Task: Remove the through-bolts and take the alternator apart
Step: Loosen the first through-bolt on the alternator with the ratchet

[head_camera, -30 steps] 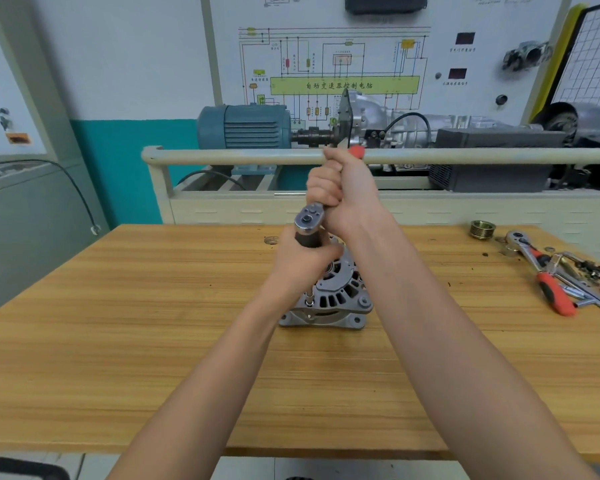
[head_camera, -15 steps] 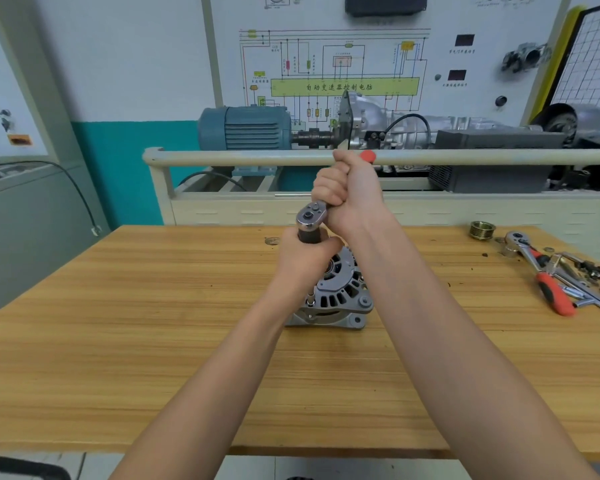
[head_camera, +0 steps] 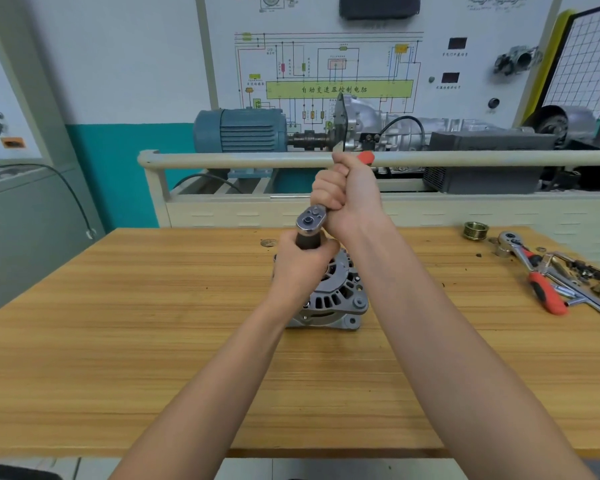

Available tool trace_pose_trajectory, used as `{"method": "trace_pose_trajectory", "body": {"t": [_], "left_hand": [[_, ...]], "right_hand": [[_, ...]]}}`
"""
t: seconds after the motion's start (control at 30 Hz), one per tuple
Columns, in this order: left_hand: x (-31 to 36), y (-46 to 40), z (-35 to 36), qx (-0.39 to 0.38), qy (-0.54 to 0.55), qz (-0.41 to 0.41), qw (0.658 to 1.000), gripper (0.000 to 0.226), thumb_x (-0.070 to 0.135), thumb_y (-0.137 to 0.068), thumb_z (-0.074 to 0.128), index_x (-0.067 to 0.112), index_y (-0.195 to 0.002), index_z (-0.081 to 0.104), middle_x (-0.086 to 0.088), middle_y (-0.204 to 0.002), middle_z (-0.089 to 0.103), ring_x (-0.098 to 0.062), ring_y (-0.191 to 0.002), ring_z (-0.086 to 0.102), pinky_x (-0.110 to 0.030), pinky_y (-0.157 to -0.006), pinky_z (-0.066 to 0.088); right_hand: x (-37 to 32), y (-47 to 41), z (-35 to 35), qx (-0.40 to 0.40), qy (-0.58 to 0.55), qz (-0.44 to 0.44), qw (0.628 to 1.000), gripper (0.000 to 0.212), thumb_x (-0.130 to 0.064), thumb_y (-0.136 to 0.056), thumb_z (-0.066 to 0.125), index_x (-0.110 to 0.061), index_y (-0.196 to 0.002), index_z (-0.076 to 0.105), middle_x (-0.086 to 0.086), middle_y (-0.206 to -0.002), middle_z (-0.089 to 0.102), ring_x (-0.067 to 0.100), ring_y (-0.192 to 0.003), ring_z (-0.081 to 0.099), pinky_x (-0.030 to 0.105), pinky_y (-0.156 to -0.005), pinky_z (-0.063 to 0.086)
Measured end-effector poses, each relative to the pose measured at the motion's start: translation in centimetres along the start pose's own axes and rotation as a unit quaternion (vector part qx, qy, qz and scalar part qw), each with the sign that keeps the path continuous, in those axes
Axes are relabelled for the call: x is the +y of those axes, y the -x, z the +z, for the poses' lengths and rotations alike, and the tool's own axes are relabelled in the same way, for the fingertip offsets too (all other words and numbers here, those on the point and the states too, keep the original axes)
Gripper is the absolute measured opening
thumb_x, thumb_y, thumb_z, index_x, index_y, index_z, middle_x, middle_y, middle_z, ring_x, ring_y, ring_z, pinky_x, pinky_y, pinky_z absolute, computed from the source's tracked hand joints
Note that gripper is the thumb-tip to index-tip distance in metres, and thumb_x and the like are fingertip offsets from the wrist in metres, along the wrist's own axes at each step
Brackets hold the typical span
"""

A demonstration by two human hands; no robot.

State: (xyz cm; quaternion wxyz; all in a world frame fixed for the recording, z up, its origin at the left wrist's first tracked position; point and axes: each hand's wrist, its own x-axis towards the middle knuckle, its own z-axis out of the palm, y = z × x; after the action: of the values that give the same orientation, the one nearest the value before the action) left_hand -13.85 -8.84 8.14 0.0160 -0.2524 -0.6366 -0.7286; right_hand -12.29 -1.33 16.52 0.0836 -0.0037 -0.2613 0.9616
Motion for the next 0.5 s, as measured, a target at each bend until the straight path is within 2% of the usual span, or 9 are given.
{"method": "trace_pose_trajectory", "body": {"t": [0.03, 0.1, 0.2, 0.27, 0.33, 0.4, 0.47, 0.5], "left_hand": [[-0.1, 0.0, 0.0, -0.009, -0.011, 0.003, 1.000, 0.037, -0.009, -0.077, 0.060, 0.014, -0.056, 0.039, 0.001, -0.049, 0.036, -0.012, -0.044, 0.029, -0.025, -0.047, 0.026], [0.2, -0.1, -0.8, -0.106, -0.058, 0.015, 0.992, 0.039, -0.006, -0.076, 0.065, 0.014, -0.054, 0.040, -0.001, -0.049, 0.038, -0.011, -0.043, 0.031, -0.022, -0.046, 0.029], [1.6, -0.4, -2.5, -0.299, -0.138, 0.018, 0.944, 0.036, 0.007, -0.075, 0.071, 0.012, -0.050, 0.046, 0.003, -0.045, 0.043, -0.008, -0.042, 0.036, -0.016, -0.047, 0.032], [2.2, -0.3, -2.7, -0.348, -0.184, 0.009, 0.919, 0.036, 0.011, -0.074, 0.070, 0.017, -0.047, 0.047, 0.006, -0.044, 0.045, -0.007, -0.042, 0.037, -0.015, -0.047, 0.033], [1.8, -0.2, -2.3, -0.283, -0.172, 0.002, 0.944, 0.040, 0.005, -0.075, 0.069, 0.020, -0.048, 0.044, 0.008, -0.043, 0.042, -0.007, -0.041, 0.036, -0.016, -0.045, 0.032], [1.0, 0.0, -1.5, -0.144, -0.091, -0.005, 0.985, 0.040, -0.007, -0.076, 0.063, 0.016, -0.052, 0.040, 0.007, -0.043, 0.040, -0.008, -0.041, 0.033, -0.019, -0.044, 0.030], [0.8, 0.1, -0.5, -0.023, -0.031, -0.009, 0.999, 0.037, -0.009, -0.077, 0.059, 0.014, -0.056, 0.039, 0.004, -0.046, 0.038, -0.010, -0.042, 0.031, -0.023, -0.045, 0.028], [0.8, 0.0, -0.4, 0.002, -0.024, -0.010, 1.000, 0.035, -0.008, -0.077, 0.059, 0.013, -0.058, 0.040, 0.003, -0.048, 0.038, -0.010, -0.043, 0.031, -0.024, -0.045, 0.027]], "right_hand": [[0.0, 0.1, -0.1, -0.001, 0.004, -0.002, 1.000, 0.046, -0.020, -0.098, 0.047, -0.019, -0.055, 0.030, -0.009, -0.036, 0.021, 0.005, -0.025, 0.017, 0.016, -0.025, 0.014], [-0.2, 0.2, -0.2, -0.032, 0.031, 0.040, 0.998, 0.048, -0.019, -0.098, 0.045, -0.019, -0.052, 0.031, -0.008, -0.036, 0.021, 0.005, -0.024, 0.017, 0.016, -0.024, 0.014], [-0.4, -0.1, -0.1, -0.105, 0.088, 0.152, 0.979, 0.053, -0.018, -0.096, 0.042, -0.017, -0.044, 0.032, -0.008, -0.036, 0.020, 0.004, -0.026, 0.013, 0.014, -0.023, 0.013], [-0.3, -0.1, 0.1, -0.136, 0.124, 0.201, 0.962, 0.049, -0.018, -0.090, 0.046, -0.017, -0.043, 0.032, -0.010, -0.039, 0.016, 0.002, -0.030, 0.009, 0.013, -0.024, 0.012], [0.0, -0.1, 0.4, -0.120, 0.117, 0.189, 0.967, 0.049, -0.017, -0.090, 0.047, -0.017, -0.043, 0.032, -0.010, -0.037, 0.019, 0.003, -0.025, 0.014, 0.013, -0.022, 0.013], [0.4, -0.3, 0.5, -0.059, 0.056, 0.103, 0.991, 0.053, -0.017, -0.096, 0.047, -0.017, -0.044, 0.034, -0.008, -0.035, 0.023, 0.004, -0.023, 0.019, 0.015, -0.022, 0.015], [0.7, -0.5, 0.4, 0.000, 0.002, 0.007, 1.000, 0.050, -0.017, -0.097, 0.047, -0.018, -0.050, 0.032, -0.008, -0.034, 0.022, 0.005, -0.023, 0.017, 0.016, -0.023, 0.015], [0.7, -0.4, 0.3, 0.016, -0.011, -0.019, 1.000, 0.048, -0.017, -0.097, 0.046, -0.019, -0.052, 0.031, -0.009, -0.034, 0.021, 0.005, -0.024, 0.016, 0.017, -0.024, 0.014]]}}
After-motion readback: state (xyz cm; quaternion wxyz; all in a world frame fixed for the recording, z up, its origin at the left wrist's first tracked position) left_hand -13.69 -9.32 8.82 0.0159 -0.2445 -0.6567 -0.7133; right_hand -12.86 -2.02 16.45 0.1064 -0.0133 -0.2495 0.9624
